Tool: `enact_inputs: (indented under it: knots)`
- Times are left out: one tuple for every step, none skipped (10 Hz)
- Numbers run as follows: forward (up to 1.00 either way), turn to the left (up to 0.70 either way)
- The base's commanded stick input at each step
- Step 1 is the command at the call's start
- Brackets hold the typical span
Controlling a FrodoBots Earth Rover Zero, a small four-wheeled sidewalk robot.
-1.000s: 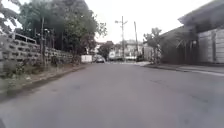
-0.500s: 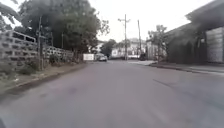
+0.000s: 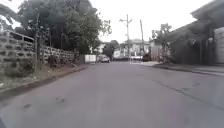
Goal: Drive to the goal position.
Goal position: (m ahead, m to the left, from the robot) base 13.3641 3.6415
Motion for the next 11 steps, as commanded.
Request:
enact_inputs:
  knots:
    - [1.00,0.04]
    - [1.00,0.04]
    - [1.00,0.04]
    - [1.00,0.04]
    - [1.00,0.04]
    - [1.00,0.04]
    - [1.00,0.04]
    - [1.00,0.04]
    - [1.00,0.04]
    - [1.00,0.04]
    - [1.00,0.04]
